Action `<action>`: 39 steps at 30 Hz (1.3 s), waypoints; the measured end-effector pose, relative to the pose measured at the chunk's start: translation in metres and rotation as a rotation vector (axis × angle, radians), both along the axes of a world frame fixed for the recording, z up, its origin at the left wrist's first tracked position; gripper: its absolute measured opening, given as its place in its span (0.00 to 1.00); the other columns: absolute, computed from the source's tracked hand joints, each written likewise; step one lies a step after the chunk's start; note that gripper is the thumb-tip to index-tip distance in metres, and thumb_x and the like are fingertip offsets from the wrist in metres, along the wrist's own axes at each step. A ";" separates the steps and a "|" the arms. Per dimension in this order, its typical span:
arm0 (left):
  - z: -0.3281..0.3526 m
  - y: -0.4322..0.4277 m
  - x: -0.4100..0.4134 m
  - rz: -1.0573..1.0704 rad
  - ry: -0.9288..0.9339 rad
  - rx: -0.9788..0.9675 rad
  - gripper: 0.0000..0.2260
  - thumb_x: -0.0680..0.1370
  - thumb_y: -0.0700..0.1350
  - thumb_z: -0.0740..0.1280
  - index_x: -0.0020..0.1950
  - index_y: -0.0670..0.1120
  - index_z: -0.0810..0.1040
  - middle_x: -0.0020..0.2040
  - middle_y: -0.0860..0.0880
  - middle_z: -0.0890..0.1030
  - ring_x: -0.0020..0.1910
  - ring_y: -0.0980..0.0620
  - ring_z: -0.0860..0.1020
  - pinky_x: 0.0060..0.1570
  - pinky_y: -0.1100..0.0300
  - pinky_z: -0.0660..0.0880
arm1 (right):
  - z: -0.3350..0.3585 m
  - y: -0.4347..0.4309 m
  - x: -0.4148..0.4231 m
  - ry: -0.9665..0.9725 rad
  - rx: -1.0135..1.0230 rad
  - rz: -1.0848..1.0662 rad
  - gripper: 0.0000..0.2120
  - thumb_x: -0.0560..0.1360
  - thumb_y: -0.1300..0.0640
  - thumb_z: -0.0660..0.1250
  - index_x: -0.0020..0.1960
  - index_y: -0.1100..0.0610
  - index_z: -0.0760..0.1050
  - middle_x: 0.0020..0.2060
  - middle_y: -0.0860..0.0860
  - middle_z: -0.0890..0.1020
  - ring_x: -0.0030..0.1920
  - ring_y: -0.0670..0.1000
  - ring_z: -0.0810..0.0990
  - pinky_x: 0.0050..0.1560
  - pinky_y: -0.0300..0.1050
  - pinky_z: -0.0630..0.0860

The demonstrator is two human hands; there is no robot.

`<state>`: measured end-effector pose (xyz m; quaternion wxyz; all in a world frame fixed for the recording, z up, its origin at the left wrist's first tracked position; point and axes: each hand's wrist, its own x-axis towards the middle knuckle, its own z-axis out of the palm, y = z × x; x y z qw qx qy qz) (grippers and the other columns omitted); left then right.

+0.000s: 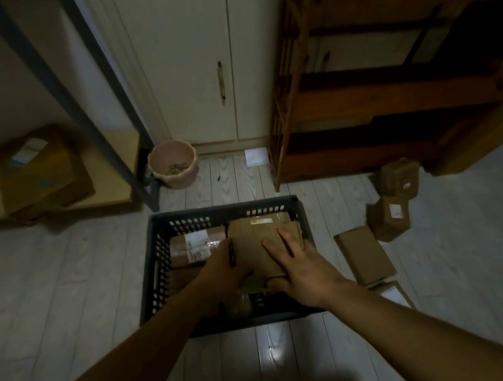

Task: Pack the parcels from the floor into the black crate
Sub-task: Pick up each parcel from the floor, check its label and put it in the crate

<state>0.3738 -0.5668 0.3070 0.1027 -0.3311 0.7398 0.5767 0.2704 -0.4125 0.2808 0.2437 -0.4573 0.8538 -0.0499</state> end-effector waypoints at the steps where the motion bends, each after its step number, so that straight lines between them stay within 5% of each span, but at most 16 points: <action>1: -0.032 0.000 -0.002 -0.010 -0.002 -0.007 0.22 0.76 0.45 0.68 0.66 0.53 0.63 0.63 0.52 0.71 0.59 0.56 0.71 0.49 0.65 0.75 | -0.032 0.001 -0.003 -0.013 0.008 0.007 0.37 0.77 0.38 0.58 0.77 0.43 0.39 0.76 0.50 0.37 0.75 0.63 0.46 0.72 0.57 0.56; 4: -0.123 -0.001 -0.008 -0.064 -0.011 -0.047 0.24 0.74 0.47 0.70 0.68 0.50 0.65 0.65 0.52 0.72 0.63 0.52 0.72 0.63 0.51 0.72 | -0.121 0.004 -0.014 -0.057 -0.013 0.004 0.39 0.75 0.38 0.61 0.77 0.42 0.42 0.76 0.48 0.38 0.74 0.61 0.49 0.72 0.56 0.57; 6: -0.178 0.000 -0.011 -0.059 -0.056 -0.053 0.29 0.73 0.47 0.71 0.71 0.46 0.63 0.66 0.47 0.73 0.63 0.49 0.73 0.57 0.58 0.74 | -0.170 0.007 -0.020 -0.075 -0.036 0.016 0.41 0.72 0.38 0.66 0.77 0.43 0.48 0.76 0.49 0.43 0.73 0.61 0.55 0.71 0.56 0.61; 8: -0.222 -0.001 -0.017 -0.088 -0.106 -0.122 0.27 0.74 0.43 0.71 0.69 0.41 0.64 0.62 0.46 0.74 0.60 0.48 0.74 0.41 0.72 0.71 | -0.208 0.006 -0.026 -0.086 -0.071 0.018 0.41 0.69 0.37 0.69 0.76 0.44 0.53 0.75 0.49 0.48 0.70 0.60 0.61 0.69 0.54 0.66; 10: -0.256 -0.005 -0.024 -0.110 -0.153 -0.190 0.25 0.74 0.44 0.71 0.67 0.41 0.65 0.53 0.48 0.73 0.51 0.50 0.76 0.31 0.71 0.67 | -0.239 0.002 -0.031 -0.086 -0.088 0.026 0.42 0.68 0.37 0.70 0.75 0.44 0.54 0.74 0.48 0.50 0.69 0.58 0.64 0.68 0.51 0.67; 12: -0.283 -0.013 -0.031 -0.103 -0.188 -0.199 0.27 0.71 0.47 0.73 0.65 0.43 0.64 0.51 0.50 0.71 0.44 0.54 0.73 0.31 0.68 0.66 | -0.257 -0.002 -0.034 -0.113 -0.064 -0.012 0.42 0.67 0.37 0.71 0.75 0.44 0.55 0.73 0.46 0.51 0.68 0.56 0.64 0.67 0.48 0.67; 14: -0.305 -0.018 -0.038 -0.130 -0.207 -0.181 0.28 0.70 0.47 0.74 0.63 0.44 0.64 0.52 0.49 0.72 0.48 0.50 0.74 0.35 0.63 0.70 | -0.267 -0.005 -0.036 -0.131 -0.033 -0.042 0.42 0.66 0.38 0.73 0.73 0.44 0.56 0.72 0.46 0.51 0.67 0.56 0.66 0.66 0.48 0.68; 18: -0.321 -0.021 -0.049 -0.181 -0.227 -0.131 0.27 0.70 0.44 0.74 0.63 0.44 0.63 0.58 0.44 0.74 0.57 0.43 0.75 0.52 0.49 0.77 | -0.270 -0.005 -0.034 -0.127 0.086 -0.106 0.44 0.65 0.42 0.75 0.73 0.46 0.54 0.71 0.49 0.51 0.64 0.58 0.68 0.63 0.49 0.70; 22: -0.325 -0.021 -0.059 -0.213 -0.268 0.042 0.32 0.72 0.40 0.72 0.70 0.50 0.59 0.58 0.44 0.75 0.53 0.44 0.79 0.52 0.47 0.79 | -0.277 -0.007 -0.034 -0.068 0.197 -0.135 0.48 0.67 0.46 0.75 0.75 0.45 0.47 0.72 0.55 0.48 0.68 0.61 0.63 0.66 0.50 0.68; 26: -0.337 -0.026 -0.061 -0.353 -0.278 0.240 0.28 0.70 0.38 0.71 0.67 0.50 0.67 0.61 0.43 0.77 0.59 0.42 0.78 0.59 0.42 0.75 | -0.286 -0.015 -0.041 -0.009 0.322 -0.091 0.48 0.67 0.48 0.75 0.75 0.46 0.47 0.71 0.56 0.48 0.67 0.63 0.64 0.66 0.54 0.68; 31: -0.339 -0.015 -0.064 -0.436 -0.243 0.301 0.16 0.76 0.32 0.64 0.55 0.52 0.71 0.62 0.40 0.76 0.62 0.40 0.75 0.60 0.48 0.73 | -0.293 -0.014 -0.044 -0.039 0.400 -0.094 0.45 0.69 0.60 0.73 0.75 0.46 0.48 0.73 0.57 0.47 0.68 0.66 0.61 0.65 0.55 0.68; 39: -0.340 -0.014 -0.061 -0.523 -0.170 0.234 0.22 0.77 0.33 0.63 0.68 0.49 0.64 0.60 0.45 0.77 0.58 0.47 0.76 0.56 0.56 0.74 | -0.297 -0.018 -0.038 0.013 0.426 -0.118 0.42 0.71 0.58 0.72 0.74 0.48 0.48 0.71 0.58 0.52 0.69 0.64 0.58 0.67 0.57 0.66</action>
